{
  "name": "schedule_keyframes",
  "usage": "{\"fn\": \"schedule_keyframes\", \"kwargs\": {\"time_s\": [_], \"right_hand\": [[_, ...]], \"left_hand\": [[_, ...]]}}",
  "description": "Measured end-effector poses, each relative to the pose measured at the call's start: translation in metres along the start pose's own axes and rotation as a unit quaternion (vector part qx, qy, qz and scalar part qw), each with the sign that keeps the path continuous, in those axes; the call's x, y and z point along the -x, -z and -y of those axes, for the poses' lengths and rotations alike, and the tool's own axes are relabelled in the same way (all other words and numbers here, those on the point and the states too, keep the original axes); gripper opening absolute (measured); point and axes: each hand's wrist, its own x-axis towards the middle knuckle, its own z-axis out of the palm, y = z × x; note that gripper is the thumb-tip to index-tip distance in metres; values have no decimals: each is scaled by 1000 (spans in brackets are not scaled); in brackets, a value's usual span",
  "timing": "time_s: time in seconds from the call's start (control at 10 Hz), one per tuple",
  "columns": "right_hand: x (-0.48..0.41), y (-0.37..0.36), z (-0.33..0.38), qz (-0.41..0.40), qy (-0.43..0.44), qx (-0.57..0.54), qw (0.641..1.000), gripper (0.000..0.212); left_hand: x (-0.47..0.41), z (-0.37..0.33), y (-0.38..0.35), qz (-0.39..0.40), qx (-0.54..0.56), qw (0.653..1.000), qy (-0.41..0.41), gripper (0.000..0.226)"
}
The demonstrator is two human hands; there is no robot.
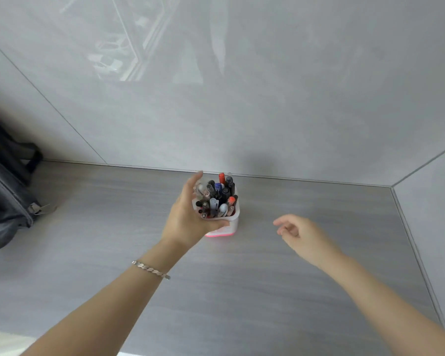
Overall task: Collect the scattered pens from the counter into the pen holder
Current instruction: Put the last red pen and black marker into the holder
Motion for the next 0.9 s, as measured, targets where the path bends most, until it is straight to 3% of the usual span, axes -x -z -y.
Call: {"fn": "schedule_keyframes", "kwargs": {"time_s": [0.3,0.6,0.7,0.8,0.9], "right_hand": [[-20,-40,44,78,-35,84,993,24],[-22,-52,79,39,-77,125,988,26],[-14,-50,89,34,-85,131,987,26],[-6,-46,94,38,-80,136,987,26],[-1,-32,103,49,-55,161,984,27]], "left_hand": [[-73,31,110,-20,-59,998,-10,101],[-104,53,148,114,-44,992,-25,107],[-96,52,143,85,-129,986,-62,112],[-66,45,133,-37,-336,926,-168,100],[-32,20,111,2,-426,838,-341,77]]}}
